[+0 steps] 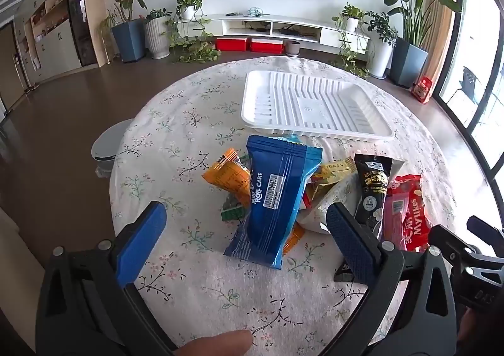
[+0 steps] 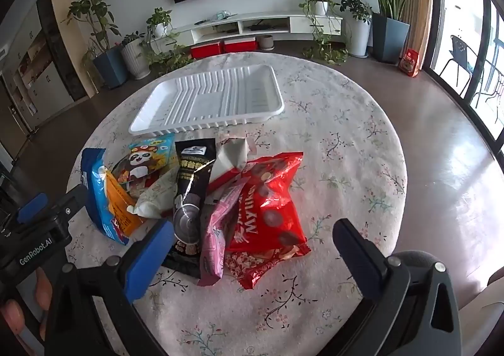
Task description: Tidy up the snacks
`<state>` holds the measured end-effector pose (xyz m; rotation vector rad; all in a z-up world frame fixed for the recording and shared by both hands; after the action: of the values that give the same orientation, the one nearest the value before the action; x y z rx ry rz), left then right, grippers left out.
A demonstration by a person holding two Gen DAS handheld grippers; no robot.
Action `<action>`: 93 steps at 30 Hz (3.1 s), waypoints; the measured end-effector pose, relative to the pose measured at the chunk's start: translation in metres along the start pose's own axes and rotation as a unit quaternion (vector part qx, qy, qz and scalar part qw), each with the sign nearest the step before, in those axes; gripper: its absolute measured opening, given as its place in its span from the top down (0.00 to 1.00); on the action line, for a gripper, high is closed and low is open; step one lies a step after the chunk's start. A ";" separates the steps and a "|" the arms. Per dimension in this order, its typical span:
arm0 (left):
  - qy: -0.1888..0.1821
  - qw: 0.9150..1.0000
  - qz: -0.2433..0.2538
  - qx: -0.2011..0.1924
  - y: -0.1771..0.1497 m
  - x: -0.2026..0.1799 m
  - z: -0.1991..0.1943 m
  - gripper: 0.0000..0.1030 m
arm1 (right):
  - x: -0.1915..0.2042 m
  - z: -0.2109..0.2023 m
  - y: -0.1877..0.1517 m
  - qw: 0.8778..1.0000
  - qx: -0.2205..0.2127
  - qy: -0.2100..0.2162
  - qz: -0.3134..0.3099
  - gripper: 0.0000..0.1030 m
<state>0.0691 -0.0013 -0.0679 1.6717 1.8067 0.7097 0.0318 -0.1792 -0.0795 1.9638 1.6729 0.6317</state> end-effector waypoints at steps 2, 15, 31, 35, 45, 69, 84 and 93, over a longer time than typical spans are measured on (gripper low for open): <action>-0.001 1.000 -0.004 -0.004 -0.005 0.002 -0.004 0.00 | 0.001 0.000 0.000 1.000 0.000 0.000 0.000 0.00; 0.000 1.000 0.002 0.022 -0.011 0.003 0.006 0.00 | 0.000 0.003 -0.006 1.000 0.012 -0.002 -0.003 0.00; 0.001 1.000 0.008 0.026 -0.015 0.000 0.009 0.00 | 0.004 0.010 -0.006 1.000 0.022 -0.003 -0.008 0.00; 0.001 1.000 0.008 0.026 -0.015 -0.001 0.010 0.00 | 0.004 0.010 -0.006 1.000 0.023 -0.003 -0.008 0.00; 0.001 1.000 0.008 0.027 -0.016 -0.002 0.010 0.00 | 0.006 0.012 -0.006 1.000 0.024 -0.004 -0.009 0.00; 0.001 1.000 0.008 0.028 -0.017 -0.002 0.011 0.00 | 0.006 0.012 -0.006 1.000 0.027 -0.003 -0.010 0.00; 0.001 1.000 0.008 0.028 -0.018 -0.002 0.011 0.00 | 0.005 0.013 -0.006 1.000 0.027 -0.004 -0.010 0.00; 0.001 1.000 0.007 0.028 -0.018 -0.002 0.011 0.00 | 0.005 0.013 -0.006 1.000 0.028 -0.003 -0.010 0.00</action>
<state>0.0649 -0.0042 -0.0882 1.7232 1.8339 0.6733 0.0365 -0.1743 -0.0932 1.9836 1.7215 0.5770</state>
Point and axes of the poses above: each gripper's, at about its wrist camera, not at the fingertips, and z roughly the way its jaws point, x to its left, y to its top, the point moved 10 cm from there along z, roughly the way its jaws point, and after that the axes turned 5 degrees about -z, right-handed, at the moved point
